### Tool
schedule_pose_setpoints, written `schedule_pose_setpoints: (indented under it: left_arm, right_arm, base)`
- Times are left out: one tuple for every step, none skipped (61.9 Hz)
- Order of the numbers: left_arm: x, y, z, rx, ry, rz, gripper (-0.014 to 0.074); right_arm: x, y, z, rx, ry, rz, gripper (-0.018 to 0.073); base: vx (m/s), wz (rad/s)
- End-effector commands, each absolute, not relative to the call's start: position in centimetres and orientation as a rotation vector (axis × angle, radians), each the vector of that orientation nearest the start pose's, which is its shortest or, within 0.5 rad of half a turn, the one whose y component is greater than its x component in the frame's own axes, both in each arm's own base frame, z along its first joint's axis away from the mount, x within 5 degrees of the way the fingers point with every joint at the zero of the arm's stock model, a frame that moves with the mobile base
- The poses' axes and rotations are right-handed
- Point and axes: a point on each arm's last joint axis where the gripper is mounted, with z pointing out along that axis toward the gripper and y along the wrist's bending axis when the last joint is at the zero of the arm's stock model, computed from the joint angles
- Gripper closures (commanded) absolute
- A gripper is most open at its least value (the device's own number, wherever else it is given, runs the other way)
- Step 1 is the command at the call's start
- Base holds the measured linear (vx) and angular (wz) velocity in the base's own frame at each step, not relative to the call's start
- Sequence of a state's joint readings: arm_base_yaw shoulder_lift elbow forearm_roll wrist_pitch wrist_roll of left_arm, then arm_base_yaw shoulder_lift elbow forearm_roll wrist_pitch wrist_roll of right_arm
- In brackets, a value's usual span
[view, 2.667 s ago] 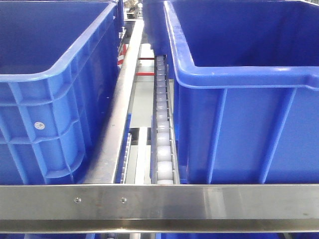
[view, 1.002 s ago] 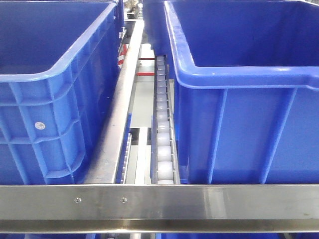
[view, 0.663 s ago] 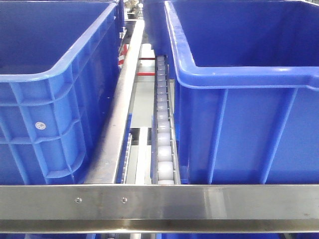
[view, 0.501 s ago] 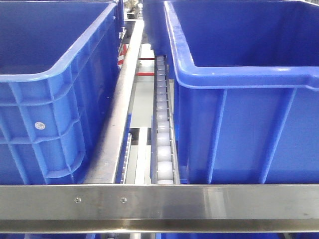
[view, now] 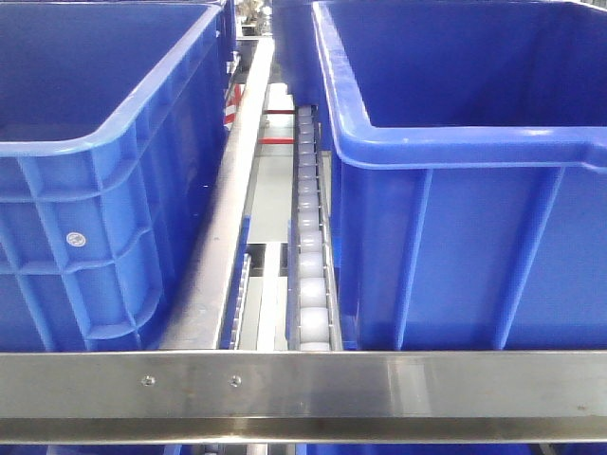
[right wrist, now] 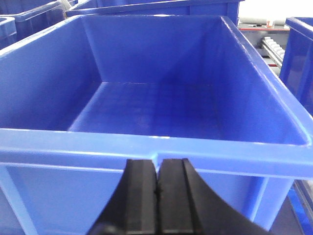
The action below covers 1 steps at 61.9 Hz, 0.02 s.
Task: Pick red cube and place on left shelf
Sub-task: 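Raise the empty right gripper out of the blue bin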
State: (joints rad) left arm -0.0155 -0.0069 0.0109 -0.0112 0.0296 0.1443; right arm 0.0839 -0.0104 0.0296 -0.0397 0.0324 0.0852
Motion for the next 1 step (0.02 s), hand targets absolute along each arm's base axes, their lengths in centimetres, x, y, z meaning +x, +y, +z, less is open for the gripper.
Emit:
schedule_pose_setpoints:
  left_arm:
    - [5.66,-0.11,20.8,0.108,1.445,0.089,0.0491]
  right_arm:
    - [5.3,0.45,21.82,-0.034,1.403,0.097,0.0504]
  base:
    - [0.0,0.0]
